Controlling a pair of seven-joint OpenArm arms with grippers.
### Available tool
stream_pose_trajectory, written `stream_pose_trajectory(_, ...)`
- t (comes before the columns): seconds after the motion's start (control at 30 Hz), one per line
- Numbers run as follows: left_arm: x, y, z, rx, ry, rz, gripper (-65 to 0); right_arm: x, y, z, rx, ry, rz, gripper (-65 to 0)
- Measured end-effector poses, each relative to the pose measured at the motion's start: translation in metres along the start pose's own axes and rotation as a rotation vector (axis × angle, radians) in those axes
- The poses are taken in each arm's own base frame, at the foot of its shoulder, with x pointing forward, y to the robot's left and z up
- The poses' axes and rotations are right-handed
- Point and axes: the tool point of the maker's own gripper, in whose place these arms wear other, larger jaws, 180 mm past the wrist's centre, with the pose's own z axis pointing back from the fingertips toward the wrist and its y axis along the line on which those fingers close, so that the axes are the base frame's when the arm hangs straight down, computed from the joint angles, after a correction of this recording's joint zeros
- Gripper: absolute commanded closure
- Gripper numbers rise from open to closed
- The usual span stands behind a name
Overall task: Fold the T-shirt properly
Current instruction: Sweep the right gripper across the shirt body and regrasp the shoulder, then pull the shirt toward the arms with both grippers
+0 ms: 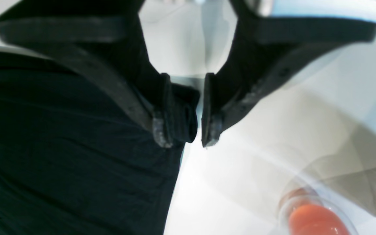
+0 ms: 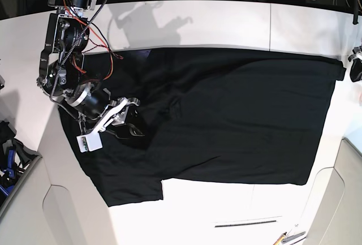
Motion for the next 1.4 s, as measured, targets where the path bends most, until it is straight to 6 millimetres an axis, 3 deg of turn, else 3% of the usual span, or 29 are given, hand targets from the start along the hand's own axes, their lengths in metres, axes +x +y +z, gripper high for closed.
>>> stream_pose_trajectory(0.1, 0.001, -0.001, 0.0, -0.005, -0.004, 0.006, -18.3, 0.001, -0.006, 0.003, -0.019, -0.002, -0.001, -28.9)
stream_pose_trajectory(0.27, 0.003, -0.006, 0.0, -0.035, -0.016, 0.002, -18.3, 0.006, -0.033, 0.018, -0.09, -0.034, -0.036, -28.6)
stream_pose_trajectory(0.3, 0.004, -0.011, 0.0, -0.058, -0.023, -0.005, -18.3, 0.003, -0.039, 0.022, -0.106, -0.024, -0.048, -26.0)
stream_pose_trajectory(0.4, 0.006, -0.015, 0.001, -0.081, -0.035, -0.002, -17.6, -0.007, -0.049, 0.033, -0.116, 0.018, -0.107, -3.6)
stream_pose_trajectory(0.43, 0.007, -0.016, 0.001, -0.087, -0.041, 0.005, -16.3, -0.008, -0.051, 0.036, -0.114, 0.02, -0.127, 0.0)
stream_pose_trajectory(0.67, 0.019, -0.022, -0.004, -0.106, -0.066, -0.001, 0.0, -0.013, -0.07, 0.057, -0.152, -0.014, -0.207, 0.0)
stream_pose_trajectory(0.87, -0.025, -0.054, -0.028, -0.162, 0.109, -0.112, 0.0, -0.046, -0.087, 0.068, -0.259, 0.056, -0.186, 0.0)
stream_pose_trajectory(0.97, -0.034, -0.064, -0.039, -0.167, 0.15, -0.19, 0.0, -0.056, -0.102, 0.08, -0.335, 0.088, -0.169, 0.0)
stream_pose_trajectory(1.17, -0.043, -0.05, -0.048, -0.042, 0.186, -0.22, 0.0, -0.073, -0.135, 0.106, -0.503, 0.157, -0.125, 0.0)
stream_pose_trajectory(1.4, -0.055, -0.042, -0.047, 0.008, 0.244, -0.226, 0.0, -0.085, -0.136, 0.113, -0.509, 0.181, -0.138, 0.0)
